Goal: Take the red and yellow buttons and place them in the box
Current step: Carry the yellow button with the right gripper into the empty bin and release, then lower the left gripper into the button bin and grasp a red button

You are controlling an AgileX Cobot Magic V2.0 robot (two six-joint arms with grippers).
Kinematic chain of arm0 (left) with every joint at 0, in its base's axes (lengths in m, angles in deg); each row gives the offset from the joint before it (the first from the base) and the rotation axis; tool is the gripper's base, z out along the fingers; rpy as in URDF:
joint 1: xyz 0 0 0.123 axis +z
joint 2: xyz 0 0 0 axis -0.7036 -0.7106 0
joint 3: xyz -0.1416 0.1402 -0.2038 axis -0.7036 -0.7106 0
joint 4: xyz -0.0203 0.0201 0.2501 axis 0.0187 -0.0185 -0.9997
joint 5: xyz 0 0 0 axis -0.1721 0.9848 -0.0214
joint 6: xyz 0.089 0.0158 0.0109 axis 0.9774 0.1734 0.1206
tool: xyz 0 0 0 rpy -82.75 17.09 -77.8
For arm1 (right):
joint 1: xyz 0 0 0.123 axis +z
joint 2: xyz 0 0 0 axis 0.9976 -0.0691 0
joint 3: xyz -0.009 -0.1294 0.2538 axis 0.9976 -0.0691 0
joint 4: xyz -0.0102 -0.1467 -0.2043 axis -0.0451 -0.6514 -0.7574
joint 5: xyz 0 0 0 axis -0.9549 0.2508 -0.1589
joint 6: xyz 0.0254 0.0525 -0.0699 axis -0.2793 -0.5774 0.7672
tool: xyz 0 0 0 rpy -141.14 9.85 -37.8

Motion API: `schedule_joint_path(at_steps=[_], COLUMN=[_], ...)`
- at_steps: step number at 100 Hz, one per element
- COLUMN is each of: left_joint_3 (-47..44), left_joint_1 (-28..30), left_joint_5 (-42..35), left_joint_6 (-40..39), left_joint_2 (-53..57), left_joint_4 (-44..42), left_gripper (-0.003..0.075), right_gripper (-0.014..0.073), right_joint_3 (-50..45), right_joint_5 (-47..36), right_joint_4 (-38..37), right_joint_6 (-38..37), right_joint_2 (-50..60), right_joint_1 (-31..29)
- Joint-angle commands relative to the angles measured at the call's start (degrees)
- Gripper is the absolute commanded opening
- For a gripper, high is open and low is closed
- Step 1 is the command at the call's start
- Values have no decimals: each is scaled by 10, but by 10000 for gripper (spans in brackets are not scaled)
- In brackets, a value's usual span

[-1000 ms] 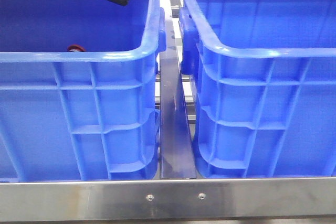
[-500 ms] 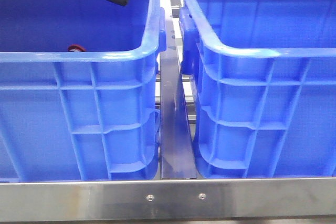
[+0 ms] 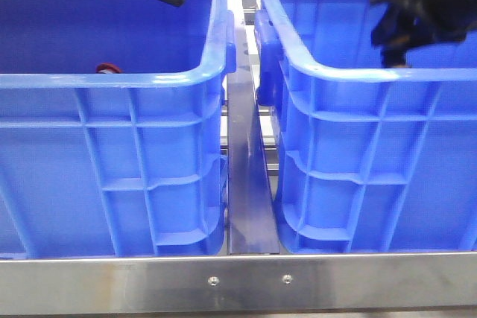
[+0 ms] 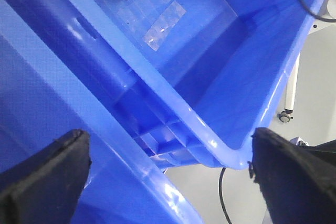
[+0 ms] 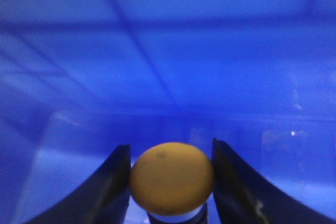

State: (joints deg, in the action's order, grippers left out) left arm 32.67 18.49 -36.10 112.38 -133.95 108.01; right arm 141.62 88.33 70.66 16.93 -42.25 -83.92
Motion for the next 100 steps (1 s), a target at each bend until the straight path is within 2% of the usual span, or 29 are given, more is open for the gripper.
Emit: schedule_joint_path(at_steps=[1,19,28,35,44,52,81,100], left_joint_3=[18,18,18,18,18,18,18,18], left_joint_1=[-5,-5,-5,-5,-5,-5,-5,-3], left_joint_5=[-5,-5,-5,-5,-5,-5,-10,-44], left_joint_6=[-1,-1,-1,-1,-1,-1,-1,-22], left_joint_2=[21,21,21,21,21,21,21,21], left_joint_4=[32,32,32,32,32,32,32,29], left_gripper=[575,575,574,575,575,574,573,573], right_gripper=[192,196,232,319,482,546,542,542], right_joint_3=[31,51,56,56,56,56,39,-55], right_joint_5=[-8,-14,-21,-32,-38,-38,-16,-8], right_joint_4=[12,12,12,12,12,12,13,15], right_joint_6=[7,7,7,7,7,7,7,7], right_joint_2=[4,-26,-32,-32,-32,-32,18,103], right_joint_1=[-3,-3,-3,-3,-3,-3,-3,-3])
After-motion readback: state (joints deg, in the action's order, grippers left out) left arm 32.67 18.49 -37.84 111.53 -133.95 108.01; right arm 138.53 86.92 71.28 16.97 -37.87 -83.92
